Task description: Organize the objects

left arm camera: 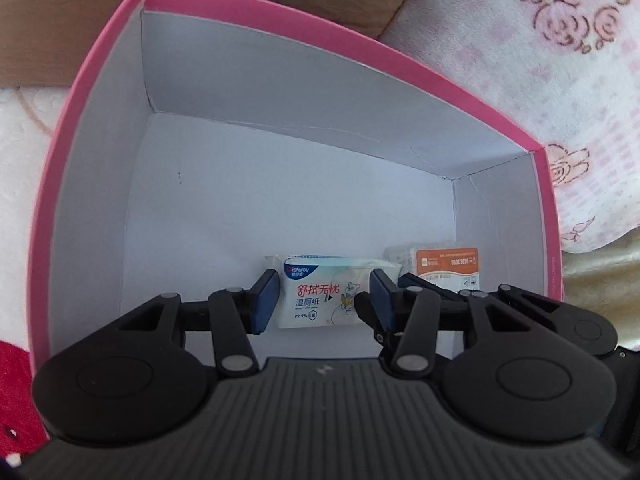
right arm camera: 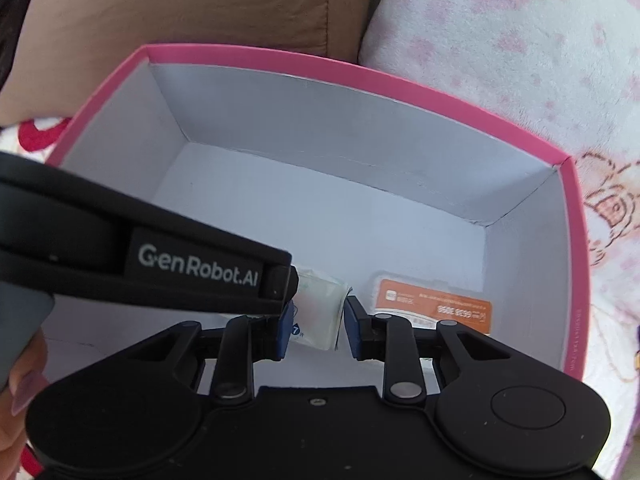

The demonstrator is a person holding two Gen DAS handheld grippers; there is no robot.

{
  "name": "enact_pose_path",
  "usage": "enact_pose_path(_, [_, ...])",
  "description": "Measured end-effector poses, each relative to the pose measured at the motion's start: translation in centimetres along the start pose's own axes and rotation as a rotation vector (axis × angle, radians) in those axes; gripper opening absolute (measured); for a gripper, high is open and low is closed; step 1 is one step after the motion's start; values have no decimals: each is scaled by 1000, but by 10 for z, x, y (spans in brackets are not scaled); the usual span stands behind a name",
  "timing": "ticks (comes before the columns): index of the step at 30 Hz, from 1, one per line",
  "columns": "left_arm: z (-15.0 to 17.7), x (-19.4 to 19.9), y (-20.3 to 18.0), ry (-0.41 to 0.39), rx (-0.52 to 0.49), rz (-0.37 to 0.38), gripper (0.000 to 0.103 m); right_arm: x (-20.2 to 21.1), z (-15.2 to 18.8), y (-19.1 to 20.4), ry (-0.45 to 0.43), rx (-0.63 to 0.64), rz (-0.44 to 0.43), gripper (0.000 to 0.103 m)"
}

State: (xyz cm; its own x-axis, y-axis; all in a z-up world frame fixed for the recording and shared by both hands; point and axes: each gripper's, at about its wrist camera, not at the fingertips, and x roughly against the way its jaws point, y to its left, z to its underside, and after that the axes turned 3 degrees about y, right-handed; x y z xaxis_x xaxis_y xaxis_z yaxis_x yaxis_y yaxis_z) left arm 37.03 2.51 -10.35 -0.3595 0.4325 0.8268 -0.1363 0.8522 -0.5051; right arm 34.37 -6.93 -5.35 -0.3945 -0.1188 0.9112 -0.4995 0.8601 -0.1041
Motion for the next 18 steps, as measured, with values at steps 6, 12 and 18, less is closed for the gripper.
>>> enact_pose_path(6, [2,-6,3,-15,39,49,47,6,8,8,-36,36,60,22])
enact_pose_path(12, [4,-7,4,-29,53,62,48,31,28,-10,-75,-26,16,23])
enact_pose_path(18, [11,8,-22,-37,-137,-52,48,63,48,-29,-153,-127,-95,23])
